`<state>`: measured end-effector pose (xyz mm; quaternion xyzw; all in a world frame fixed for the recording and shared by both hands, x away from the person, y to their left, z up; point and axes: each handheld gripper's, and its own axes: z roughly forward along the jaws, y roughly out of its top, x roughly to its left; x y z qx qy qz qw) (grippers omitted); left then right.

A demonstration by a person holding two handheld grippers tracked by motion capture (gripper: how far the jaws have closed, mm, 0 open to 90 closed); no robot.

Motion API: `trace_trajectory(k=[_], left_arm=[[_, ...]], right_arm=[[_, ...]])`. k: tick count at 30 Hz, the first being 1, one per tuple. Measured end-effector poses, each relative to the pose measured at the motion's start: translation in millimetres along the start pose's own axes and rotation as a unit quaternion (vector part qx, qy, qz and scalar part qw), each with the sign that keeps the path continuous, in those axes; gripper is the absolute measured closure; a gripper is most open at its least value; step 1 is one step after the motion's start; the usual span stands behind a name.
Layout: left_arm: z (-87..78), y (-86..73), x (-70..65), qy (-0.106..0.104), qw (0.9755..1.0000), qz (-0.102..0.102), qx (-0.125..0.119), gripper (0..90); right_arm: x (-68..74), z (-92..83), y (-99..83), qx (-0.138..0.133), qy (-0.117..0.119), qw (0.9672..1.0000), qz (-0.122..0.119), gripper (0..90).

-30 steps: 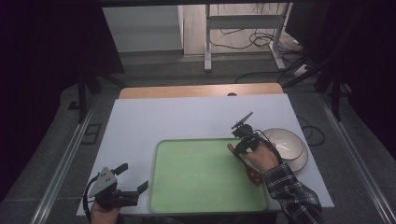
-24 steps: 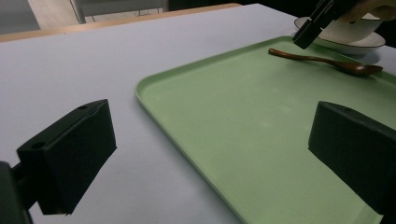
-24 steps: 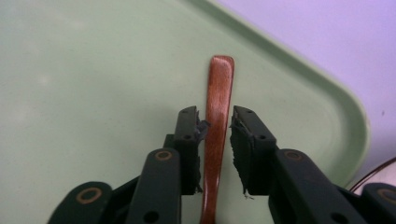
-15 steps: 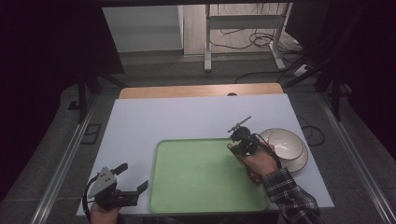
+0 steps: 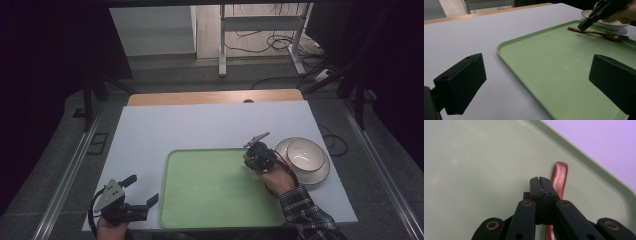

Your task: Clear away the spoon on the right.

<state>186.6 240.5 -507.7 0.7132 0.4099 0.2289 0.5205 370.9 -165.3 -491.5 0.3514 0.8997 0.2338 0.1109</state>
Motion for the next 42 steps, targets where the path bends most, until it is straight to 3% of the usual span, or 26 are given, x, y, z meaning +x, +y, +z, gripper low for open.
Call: trace_trajectory(k=[16,42], left_arm=[[-0.6,0.5,-0.1,-0.001,1.0,0.0,-0.001,0.9],[0.3,0.5,-0.5,0.001,1.0,0.001,0.003,1.0]], right_arm=[[-10.5,3.8,-10.1,0.02,-0.018,0.9995,0.018,89.9],[-35.7,-6.0,-22.6,0.014,-0.041,0.9971,0.062,89.9]])
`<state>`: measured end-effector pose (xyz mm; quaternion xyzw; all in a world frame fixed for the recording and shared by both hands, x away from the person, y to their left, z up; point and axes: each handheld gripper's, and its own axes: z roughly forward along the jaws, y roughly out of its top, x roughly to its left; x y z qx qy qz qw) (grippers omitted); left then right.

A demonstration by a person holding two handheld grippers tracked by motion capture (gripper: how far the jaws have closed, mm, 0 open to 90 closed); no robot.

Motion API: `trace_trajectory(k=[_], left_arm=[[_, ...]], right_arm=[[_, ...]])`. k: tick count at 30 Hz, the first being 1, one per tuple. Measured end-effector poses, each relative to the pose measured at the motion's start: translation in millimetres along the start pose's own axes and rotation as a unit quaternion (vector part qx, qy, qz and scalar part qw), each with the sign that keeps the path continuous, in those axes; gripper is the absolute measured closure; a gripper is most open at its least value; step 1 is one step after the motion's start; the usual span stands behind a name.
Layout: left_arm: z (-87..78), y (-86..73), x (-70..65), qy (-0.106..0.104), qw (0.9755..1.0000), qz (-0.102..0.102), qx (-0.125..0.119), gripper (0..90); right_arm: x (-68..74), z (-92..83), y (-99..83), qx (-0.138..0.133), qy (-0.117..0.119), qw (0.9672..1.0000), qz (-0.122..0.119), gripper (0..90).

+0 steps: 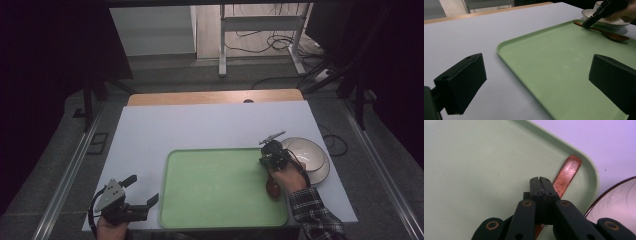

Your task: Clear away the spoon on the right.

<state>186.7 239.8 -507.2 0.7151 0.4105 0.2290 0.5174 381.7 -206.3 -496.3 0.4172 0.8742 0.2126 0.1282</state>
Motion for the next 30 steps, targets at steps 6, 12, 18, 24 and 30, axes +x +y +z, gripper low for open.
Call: trace_trajectory(k=[6,12,18,24,30], left_arm=[[-0.1,0.0,0.0,0.0,1.0,0.0,0.0,1.0],[-0.4,0.2,-0.4,0.001,1.0,0.001,-0.001,1.0],[-0.7,0.3,-0.1,0.0,1.0,0.001,-0.001,1.0],[-0.6,0.2,-0.2,0.0,1.0,0.001,-0.001,1.0],[-0.8,0.2,-0.1,0.0,1.0,0.001,-0.001,1.0]], right_arm=[[0.1,0.1,-0.1,0.001,-0.002,1.0,0.001,89.9],[1.0,-1.3,0.2,-0.005,0.001,1.0,-0.001,87.8],[3.8,-2.3,0.4,-0.013,0.005,0.9998,-0.01,82.2],[6.7,-7.1,0.8,-0.022,0.01,0.9995,-0.021,76.1],[9.6,-12.1,0.8,-0.035,0.01,0.9988,-0.033,69.4]])
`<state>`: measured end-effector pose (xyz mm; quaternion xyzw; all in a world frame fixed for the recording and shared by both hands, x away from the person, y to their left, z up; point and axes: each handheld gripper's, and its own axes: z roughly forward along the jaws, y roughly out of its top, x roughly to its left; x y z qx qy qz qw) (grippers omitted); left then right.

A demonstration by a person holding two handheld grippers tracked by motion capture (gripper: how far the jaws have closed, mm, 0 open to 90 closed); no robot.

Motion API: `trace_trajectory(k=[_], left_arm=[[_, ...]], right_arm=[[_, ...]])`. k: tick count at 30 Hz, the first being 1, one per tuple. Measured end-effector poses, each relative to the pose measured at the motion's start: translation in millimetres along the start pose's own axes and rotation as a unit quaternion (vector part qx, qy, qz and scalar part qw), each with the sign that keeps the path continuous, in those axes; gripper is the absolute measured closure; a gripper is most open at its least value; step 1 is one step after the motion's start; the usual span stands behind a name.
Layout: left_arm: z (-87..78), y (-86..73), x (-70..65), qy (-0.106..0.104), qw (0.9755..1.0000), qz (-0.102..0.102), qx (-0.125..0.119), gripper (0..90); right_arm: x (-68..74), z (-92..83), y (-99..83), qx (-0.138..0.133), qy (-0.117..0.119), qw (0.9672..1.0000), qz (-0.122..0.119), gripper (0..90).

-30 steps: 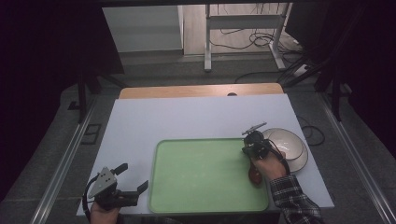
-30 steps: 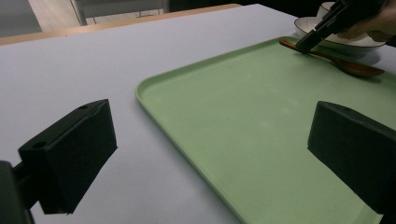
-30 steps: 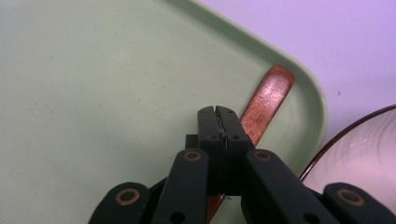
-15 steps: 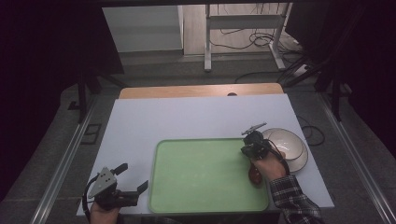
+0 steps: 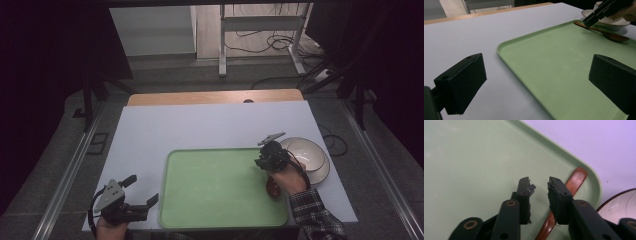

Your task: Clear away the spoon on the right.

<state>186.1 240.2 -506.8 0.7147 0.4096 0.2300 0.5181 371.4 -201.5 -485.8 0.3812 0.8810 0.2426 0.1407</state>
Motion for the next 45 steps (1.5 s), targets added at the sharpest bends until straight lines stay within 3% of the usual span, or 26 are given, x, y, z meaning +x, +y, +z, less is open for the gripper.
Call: trace_trajectory(k=[6,20,45], left_arm=[[-0.2,0.1,-0.1,0.0,1.0,0.001,0.0,1.0],[-0.2,0.1,-0.1,-0.001,1.0,0.0,0.0,1.0],[0.3,-0.1,-0.3,-0.002,1.0,0.0,0.002,1.0]], right_arm=[[2.6,-6.3,-1.7,-0.022,0.014,0.9997,-0.005,60.1],[9.0,-22.7,-6.7,-0.059,0.019,0.998,-0.016,42.6],[16.6,-46.9,-25.8,-0.102,0.024,0.9942,-0.021,27.9]])
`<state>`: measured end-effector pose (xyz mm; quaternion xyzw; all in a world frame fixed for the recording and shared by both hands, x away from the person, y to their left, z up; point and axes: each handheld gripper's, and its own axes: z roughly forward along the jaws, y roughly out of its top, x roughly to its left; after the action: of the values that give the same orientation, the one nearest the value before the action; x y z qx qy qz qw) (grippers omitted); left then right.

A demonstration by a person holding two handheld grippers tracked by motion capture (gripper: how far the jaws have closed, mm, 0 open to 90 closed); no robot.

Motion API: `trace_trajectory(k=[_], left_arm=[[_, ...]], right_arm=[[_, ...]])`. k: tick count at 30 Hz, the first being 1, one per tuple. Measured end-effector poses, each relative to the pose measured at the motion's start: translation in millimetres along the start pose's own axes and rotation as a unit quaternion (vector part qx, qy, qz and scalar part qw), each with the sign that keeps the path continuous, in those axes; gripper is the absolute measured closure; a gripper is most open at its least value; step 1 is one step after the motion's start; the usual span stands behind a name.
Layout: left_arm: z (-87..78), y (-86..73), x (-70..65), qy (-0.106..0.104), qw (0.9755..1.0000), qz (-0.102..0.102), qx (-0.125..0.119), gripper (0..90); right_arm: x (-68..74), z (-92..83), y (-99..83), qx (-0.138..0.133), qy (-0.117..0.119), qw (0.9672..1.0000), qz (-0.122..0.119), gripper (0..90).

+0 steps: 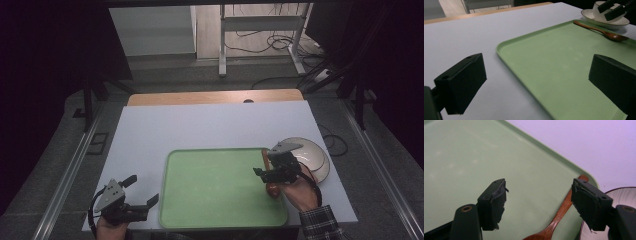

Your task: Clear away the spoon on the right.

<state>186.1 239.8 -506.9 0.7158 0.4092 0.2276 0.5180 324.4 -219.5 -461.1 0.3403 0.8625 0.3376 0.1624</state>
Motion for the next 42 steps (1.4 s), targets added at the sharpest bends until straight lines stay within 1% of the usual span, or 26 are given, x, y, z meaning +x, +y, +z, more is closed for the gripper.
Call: trace_trajectory(k=[7,11,19,24,25,29,31,35,42], left_arm=[[0.9,-0.3,0.2,-0.001,1.0,-0.001,0.003,1.0],[0.7,-0.2,0.2,-0.001,1.0,-0.001,0.002,1.0],[0.7,-0.3,0.0,-0.001,1.0,0.0,0.002,1.0],[0.5,-0.2,0.2,0.0,1.0,-0.001,0.001,1.0],[0.5,-0.2,0.0,-0.001,1.0,-0.001,0.001,1.0],[0.4,-0.2,0.2,-0.001,1.0,-0.001,0.001,1.0],[0.4,-0.2,0.1,-0.001,1.0,-0.001,0.0,1.0],[0.6,-0.3,0.1,0.0,1.0,-0.001,0.001,1.0],[0.6,-0.3,0.2,0.0,1.0,-0.001,0.001,1.0]], right_arm=[[0.5,-7.5,-5.8,-0.015,0.001,0.9999,0.0,23.6],[1.0,-10.3,-8.5,-0.019,0.002,0.9998,0.0,22.2],[4.4,-16.5,-14.3,-0.029,0.011,0.9995,-0.003,17.8],[4.7,-19.8,-16.6,-0.035,0.015,0.9993,0.002,15.9],[4.8,-21.5,-18.0,-0.042,0.018,0.9989,0.007,14.4],[4.3,-23.9,-20.0,-0.046,0.02,0.9987,0.008,11.8],[4.1,-25.8,-21.8,-0.052,0.02,0.9984,0.008,9.1],[3.9,-27.8,-23.6,-0.056,0.024,0.9981,0.01,7.4],[3.9,-32.9,-29.4,-0.058,0.018,0.9981,0.009,3.6]])
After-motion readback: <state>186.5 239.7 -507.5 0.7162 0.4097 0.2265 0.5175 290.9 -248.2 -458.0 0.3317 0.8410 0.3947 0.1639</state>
